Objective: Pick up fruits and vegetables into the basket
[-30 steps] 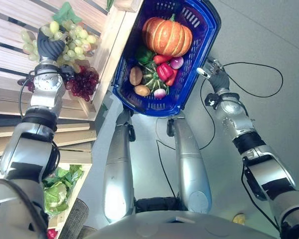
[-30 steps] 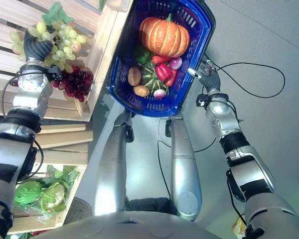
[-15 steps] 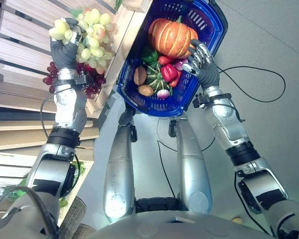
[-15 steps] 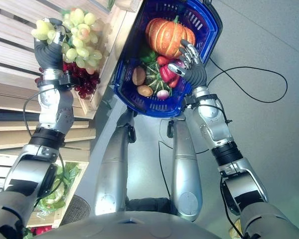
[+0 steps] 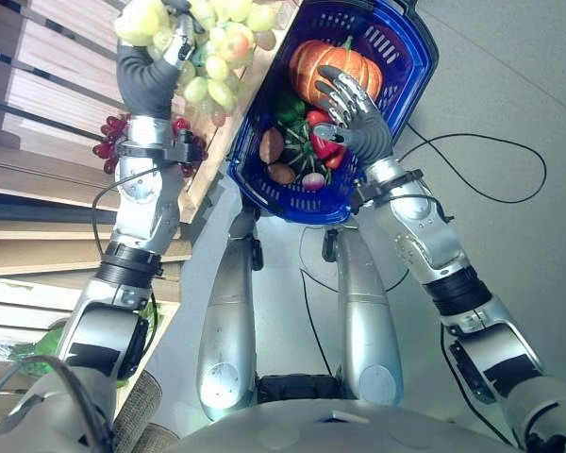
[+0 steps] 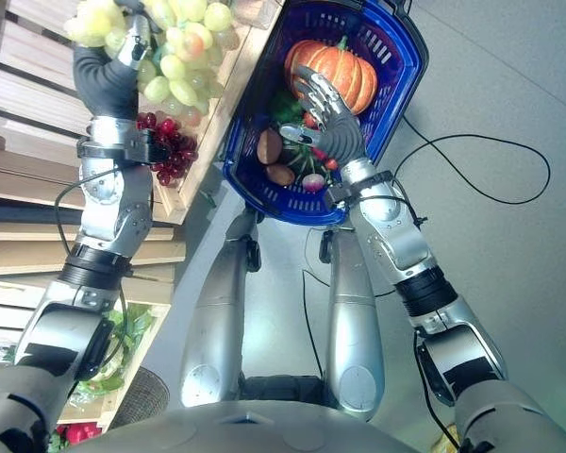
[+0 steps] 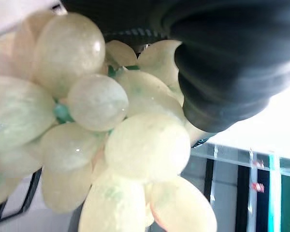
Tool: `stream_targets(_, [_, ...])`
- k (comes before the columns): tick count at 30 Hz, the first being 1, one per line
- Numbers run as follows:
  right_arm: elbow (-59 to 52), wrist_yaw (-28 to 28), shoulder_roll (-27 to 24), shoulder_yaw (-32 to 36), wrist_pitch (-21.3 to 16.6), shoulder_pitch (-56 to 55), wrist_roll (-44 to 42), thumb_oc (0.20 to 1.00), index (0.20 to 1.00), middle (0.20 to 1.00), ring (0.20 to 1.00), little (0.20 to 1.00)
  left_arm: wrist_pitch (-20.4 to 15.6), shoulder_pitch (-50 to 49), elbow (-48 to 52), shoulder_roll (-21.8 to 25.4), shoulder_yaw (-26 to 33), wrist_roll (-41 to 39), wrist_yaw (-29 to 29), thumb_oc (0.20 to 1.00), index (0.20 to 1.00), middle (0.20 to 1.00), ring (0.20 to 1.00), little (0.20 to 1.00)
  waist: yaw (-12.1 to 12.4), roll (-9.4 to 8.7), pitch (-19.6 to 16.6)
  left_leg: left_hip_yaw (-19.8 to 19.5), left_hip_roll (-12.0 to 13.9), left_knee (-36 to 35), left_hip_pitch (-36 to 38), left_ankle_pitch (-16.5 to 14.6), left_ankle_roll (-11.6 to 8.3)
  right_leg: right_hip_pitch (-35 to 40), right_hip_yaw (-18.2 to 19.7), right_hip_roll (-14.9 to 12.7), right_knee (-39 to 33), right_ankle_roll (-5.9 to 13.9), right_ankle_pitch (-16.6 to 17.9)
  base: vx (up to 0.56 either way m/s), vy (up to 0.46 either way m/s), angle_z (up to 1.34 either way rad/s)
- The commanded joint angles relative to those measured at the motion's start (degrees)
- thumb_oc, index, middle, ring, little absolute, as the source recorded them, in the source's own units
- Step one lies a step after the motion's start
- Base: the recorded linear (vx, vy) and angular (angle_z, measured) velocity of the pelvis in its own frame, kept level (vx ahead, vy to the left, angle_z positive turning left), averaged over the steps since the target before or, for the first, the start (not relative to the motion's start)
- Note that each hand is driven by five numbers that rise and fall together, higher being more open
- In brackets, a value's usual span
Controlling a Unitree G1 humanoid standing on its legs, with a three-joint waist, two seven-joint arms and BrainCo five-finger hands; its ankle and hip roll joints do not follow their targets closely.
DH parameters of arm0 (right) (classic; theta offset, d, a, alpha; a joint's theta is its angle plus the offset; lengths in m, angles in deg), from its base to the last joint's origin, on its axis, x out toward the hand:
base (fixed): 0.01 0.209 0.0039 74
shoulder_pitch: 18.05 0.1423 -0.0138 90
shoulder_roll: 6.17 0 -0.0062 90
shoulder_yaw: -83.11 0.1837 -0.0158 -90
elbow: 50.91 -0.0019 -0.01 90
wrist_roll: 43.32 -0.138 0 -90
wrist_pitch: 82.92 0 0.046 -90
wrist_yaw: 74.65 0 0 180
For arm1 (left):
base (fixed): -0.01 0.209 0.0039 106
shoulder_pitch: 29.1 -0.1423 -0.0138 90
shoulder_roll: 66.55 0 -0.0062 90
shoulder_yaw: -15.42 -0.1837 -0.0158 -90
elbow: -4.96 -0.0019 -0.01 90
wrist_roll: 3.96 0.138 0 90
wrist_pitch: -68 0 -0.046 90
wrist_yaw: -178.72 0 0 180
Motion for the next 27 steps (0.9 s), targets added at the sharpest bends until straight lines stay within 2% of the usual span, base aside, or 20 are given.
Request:
stream_targets(1, [-7.07,-1.17,1.15,-0.62,-0.95,-0.37,-2.92,1.0,1.0,1.0,1.0,1.0,-2.42,2.62,7.24,-1.26,-0.39,2.48,2.37,0.2,0.2,0.2,0.2,0.2,-0.27,0.99,-2.37,-1.96,-1.27,3.28,0.42,-4.26,0.31,5.15,-2.18,-0.98,-3.79,4.02,0.07,0.0,0.0,0.0])
stream_targets(9, [-8.27,0.16,2.32,-2.85,-0.59,1.92,-2.43,1.0,1.0,1.0,1.0,1.0,0.09,4.73,11.23,-2.79,-3.54,-0.63,6.12,0.2,0.2,0.2,0.2,0.2,-0.15,0.63,-2.37,-2.02,-1.46,3.03,0.64,-4.09,0.48,5.46,-2.53,-1.07,-4.41,4.17,0.74,0.0,-0.02,0.01])
stream_targets(27, [-7.72,2.8,5.3,-5.9,-1.58,5.78,-2.82,1.0,1.0,1.0,1.0,1.0,2.1,6.54,16.6,-8.77,-8.95,-7.27,12.73,0.2,0.2,0.2,0.2,0.2,0.11,0.28,-2.37,-2.29,-2.24,2.16,1.04,-3.54,1.02,6.05,-3.22,-1.07,-5.65,4.26,1.71,0.0,-0.001,0.0])
